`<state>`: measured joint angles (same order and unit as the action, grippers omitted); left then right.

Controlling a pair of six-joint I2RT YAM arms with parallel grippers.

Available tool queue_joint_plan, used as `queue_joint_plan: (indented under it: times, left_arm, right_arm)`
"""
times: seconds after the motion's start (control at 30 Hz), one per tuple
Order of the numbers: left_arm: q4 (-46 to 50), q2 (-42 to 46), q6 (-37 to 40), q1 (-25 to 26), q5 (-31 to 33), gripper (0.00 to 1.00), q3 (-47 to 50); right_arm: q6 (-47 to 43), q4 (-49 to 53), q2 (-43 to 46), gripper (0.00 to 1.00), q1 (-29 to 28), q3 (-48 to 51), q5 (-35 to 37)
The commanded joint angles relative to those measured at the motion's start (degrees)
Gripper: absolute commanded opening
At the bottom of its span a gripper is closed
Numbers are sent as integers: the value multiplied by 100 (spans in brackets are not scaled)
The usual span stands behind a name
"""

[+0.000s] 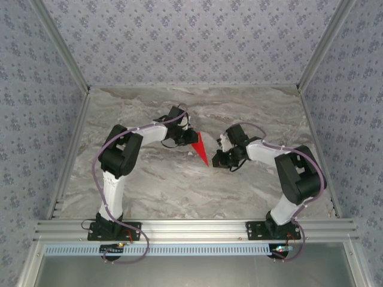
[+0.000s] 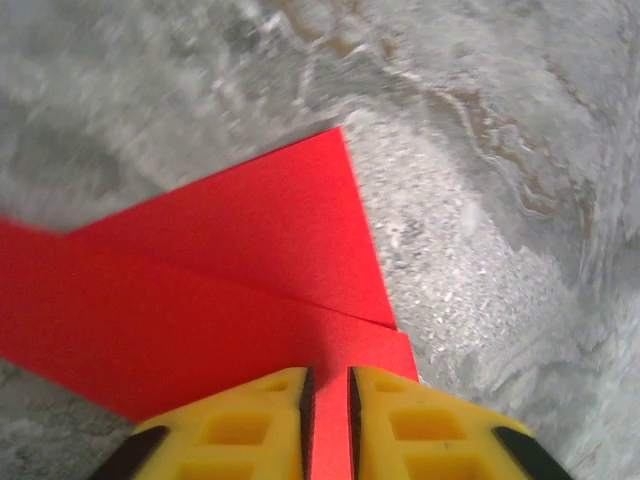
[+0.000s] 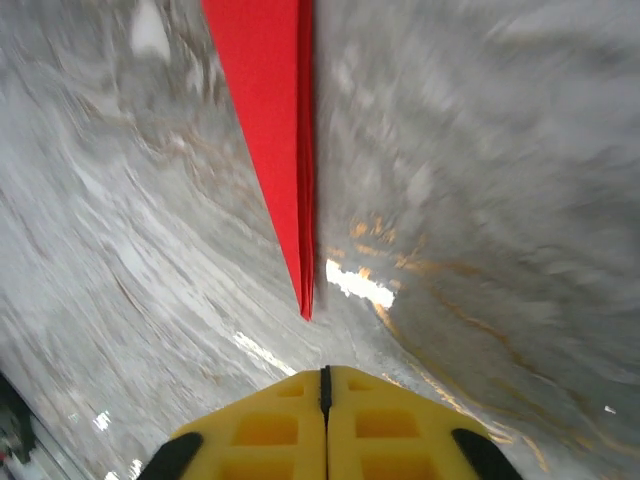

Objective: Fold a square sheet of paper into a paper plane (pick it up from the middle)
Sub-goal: Fold the wing for the fifth time at the center of the table, then turn over the paper plane at the top-center of the table.

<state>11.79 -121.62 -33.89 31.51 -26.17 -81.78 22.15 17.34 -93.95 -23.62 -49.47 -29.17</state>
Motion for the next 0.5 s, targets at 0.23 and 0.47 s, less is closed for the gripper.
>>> queue_joint_plan:
  times: [0.23, 0.47]
  left_arm:
    - [1478, 679, -601, 142, 625, 55, -845]
    - [3640, 25, -348, 809, 2813, 64, -2263]
  right_arm:
    - [1062, -390, 429, 66, 562, -261, 1166]
    - [1349, -564, 451, 84, 1013, -62, 1299]
